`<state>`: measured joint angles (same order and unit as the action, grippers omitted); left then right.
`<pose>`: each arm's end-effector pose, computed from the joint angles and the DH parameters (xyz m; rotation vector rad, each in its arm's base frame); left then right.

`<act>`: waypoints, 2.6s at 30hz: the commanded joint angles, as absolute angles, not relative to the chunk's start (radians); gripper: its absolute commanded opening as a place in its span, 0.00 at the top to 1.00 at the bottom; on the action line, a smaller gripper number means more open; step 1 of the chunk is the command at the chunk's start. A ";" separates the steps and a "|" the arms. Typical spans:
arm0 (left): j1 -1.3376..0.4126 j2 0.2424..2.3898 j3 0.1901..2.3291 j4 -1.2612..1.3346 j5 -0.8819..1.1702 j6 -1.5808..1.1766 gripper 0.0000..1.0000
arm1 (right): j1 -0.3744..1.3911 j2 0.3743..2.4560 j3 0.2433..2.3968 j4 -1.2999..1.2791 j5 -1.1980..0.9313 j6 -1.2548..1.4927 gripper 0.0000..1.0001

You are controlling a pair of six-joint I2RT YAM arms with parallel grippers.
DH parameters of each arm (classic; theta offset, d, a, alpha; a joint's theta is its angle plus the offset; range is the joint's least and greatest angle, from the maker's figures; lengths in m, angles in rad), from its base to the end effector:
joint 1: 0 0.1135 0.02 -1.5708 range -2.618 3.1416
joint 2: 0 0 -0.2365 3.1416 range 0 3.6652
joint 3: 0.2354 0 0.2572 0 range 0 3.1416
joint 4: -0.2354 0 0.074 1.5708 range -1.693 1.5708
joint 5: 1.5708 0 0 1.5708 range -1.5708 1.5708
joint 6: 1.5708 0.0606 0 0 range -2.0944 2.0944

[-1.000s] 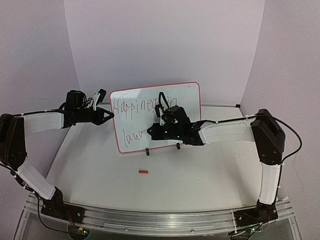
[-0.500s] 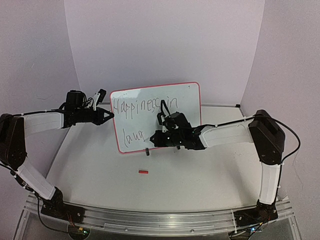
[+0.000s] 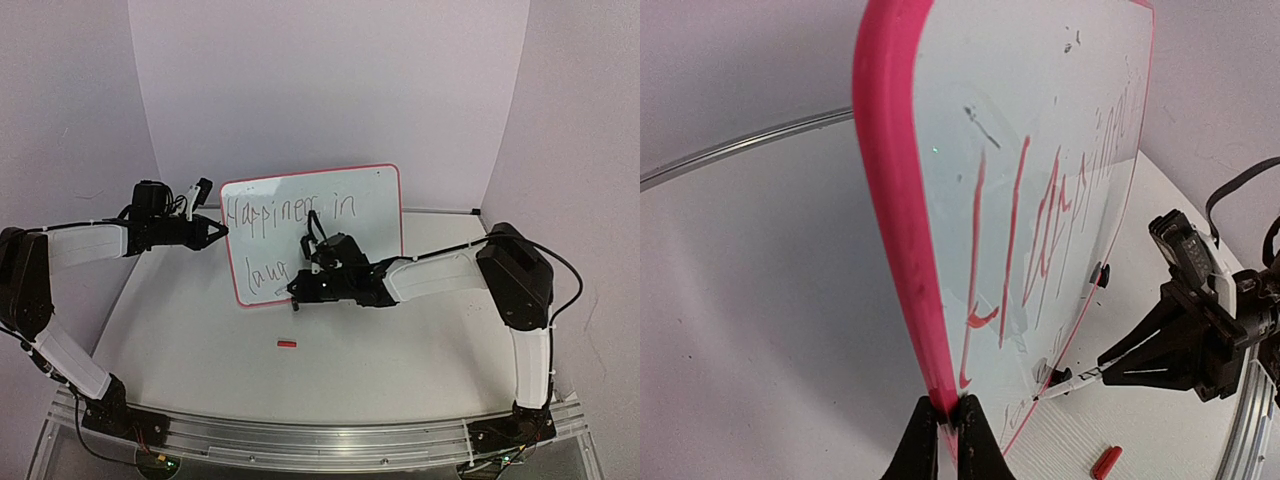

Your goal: Write a sentence on the whiteboard

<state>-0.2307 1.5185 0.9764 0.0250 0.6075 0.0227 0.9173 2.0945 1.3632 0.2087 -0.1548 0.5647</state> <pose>0.3430 -0.1161 0.2108 0.6265 1.9758 -0.7588 0.2847 0.3872 0.1291 -0.4973 2.2126 1.0136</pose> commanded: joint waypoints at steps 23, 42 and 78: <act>-0.231 1.503 0.996 0.022 0.579 0.068 1.00 | 0.897 1.795 1.189 0.313 -0.101 0.555 1.00; -0.231 1.506 0.998 0.018 0.574 0.071 1.00 | 0.868 1.890 1.278 0.310 -0.074 0.502 1.00; -0.231 1.518 1.005 0.017 0.573 0.075 1.00 | 0.842 1.977 1.250 0.293 -0.148 0.590 1.00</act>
<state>-0.2308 1.5181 0.9764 0.0250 0.6064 0.0229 0.8406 1.9592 1.2562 0.2690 -0.1478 0.5725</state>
